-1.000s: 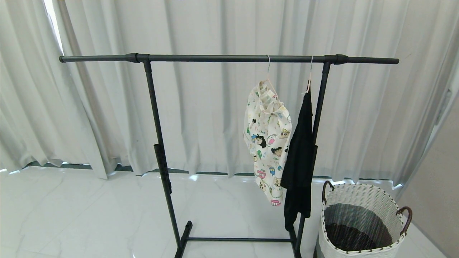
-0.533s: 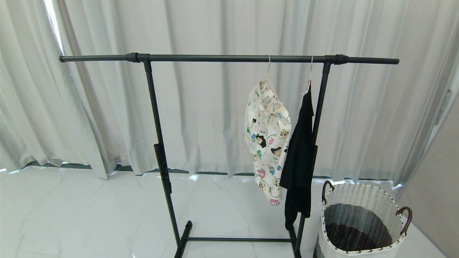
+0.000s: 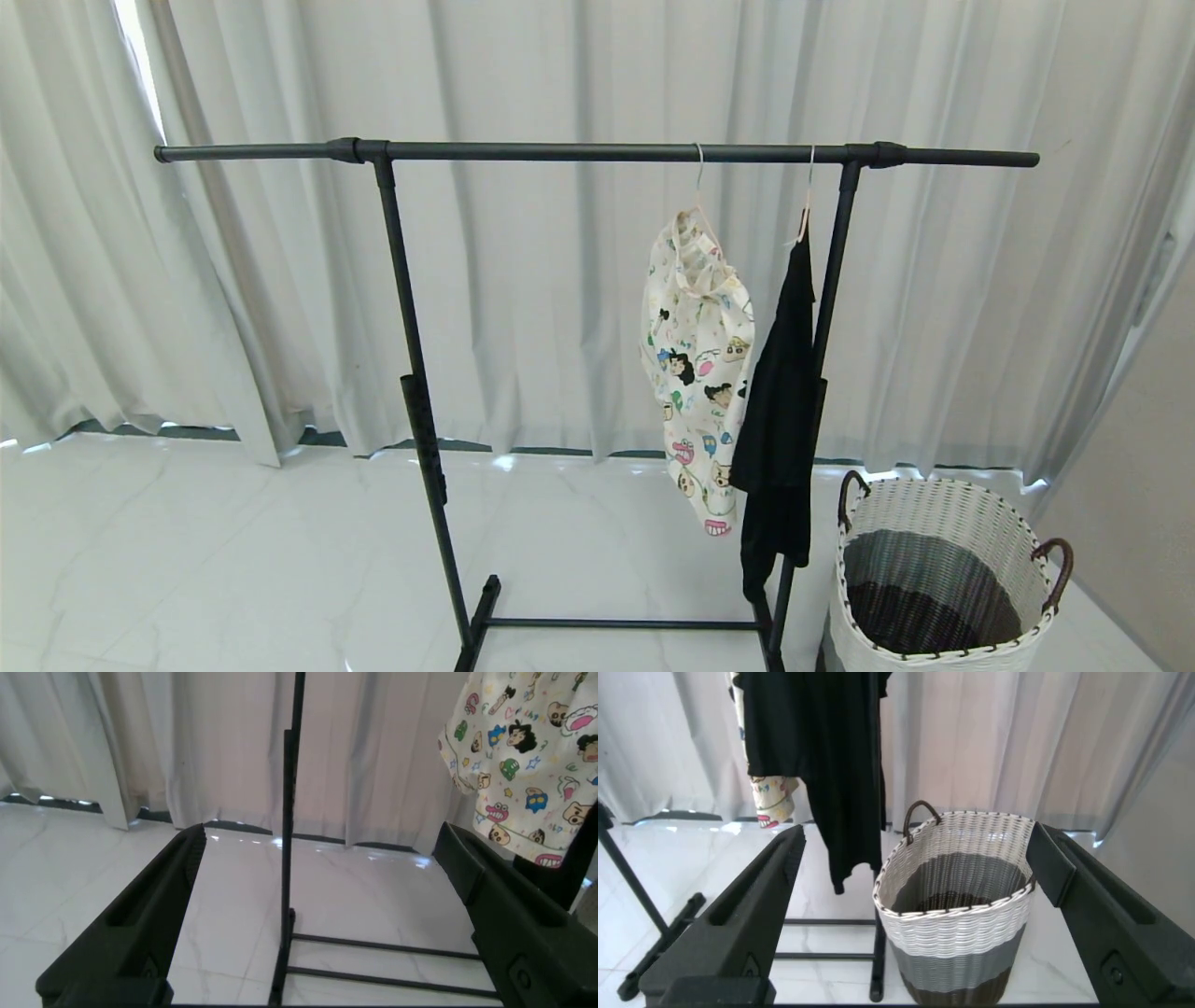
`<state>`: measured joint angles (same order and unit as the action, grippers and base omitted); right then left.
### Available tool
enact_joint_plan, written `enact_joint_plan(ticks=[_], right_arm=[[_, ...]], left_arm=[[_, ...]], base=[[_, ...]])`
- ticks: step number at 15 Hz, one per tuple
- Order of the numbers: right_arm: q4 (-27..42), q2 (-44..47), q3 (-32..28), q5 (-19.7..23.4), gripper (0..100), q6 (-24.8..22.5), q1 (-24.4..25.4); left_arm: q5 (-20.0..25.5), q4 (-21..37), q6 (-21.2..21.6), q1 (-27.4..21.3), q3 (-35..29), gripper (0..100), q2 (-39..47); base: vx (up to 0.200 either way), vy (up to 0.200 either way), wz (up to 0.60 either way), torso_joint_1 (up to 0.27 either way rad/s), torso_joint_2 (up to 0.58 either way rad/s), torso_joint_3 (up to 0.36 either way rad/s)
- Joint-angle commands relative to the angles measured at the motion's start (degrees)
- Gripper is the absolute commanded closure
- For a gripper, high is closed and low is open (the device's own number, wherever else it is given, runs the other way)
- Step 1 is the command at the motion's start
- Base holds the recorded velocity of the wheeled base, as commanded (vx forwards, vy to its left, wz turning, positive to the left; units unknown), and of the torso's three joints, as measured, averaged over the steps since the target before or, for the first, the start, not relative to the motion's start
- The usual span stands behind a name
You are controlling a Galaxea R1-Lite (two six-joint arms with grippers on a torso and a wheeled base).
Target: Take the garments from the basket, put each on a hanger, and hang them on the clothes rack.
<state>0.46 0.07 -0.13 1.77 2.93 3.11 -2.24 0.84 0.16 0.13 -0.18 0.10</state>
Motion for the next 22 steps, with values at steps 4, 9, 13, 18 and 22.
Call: enact_joint_plan(ticks=[4,9,13,18,22], right_arm=[[-0.02,-0.07,-0.04,-0.01,0,0.15,0.06],[-0.02,-0.07,-0.04,-0.01,0,0.15,0.06],[0.06,-0.07,-0.04,-0.01,0,0.15,0.06],[0.06,-0.07,-0.04,-0.01,0,0.15,0.06],[0.06,-0.07,-0.04,-0.01,0,0.15,0.06]], left_arm=[[-0.04,0.04,-0.07,0.04,0.01,0,-0.10],[-0.04,0.04,-0.07,0.04,0.01,0,-0.10],[-0.04,0.04,-0.07,0.04,0.01,0,-0.10],[-0.04,-0.05,-0.07,0.04,0.01,0,-0.10],[-0.04,-0.05,-0.07,0.04,0.01,0,-0.01]], base=[[0.000,0.000,0.00,0.000,0.00,0.000],[0.000,0.000,0.00,0.000,0.00,0.000],[0.000,0.000,0.00,0.000,0.00,0.000],[0.000,0.000,0.00,0.000,0.00,0.000],[0.000,0.000,0.00,0.000,0.00,0.000]])
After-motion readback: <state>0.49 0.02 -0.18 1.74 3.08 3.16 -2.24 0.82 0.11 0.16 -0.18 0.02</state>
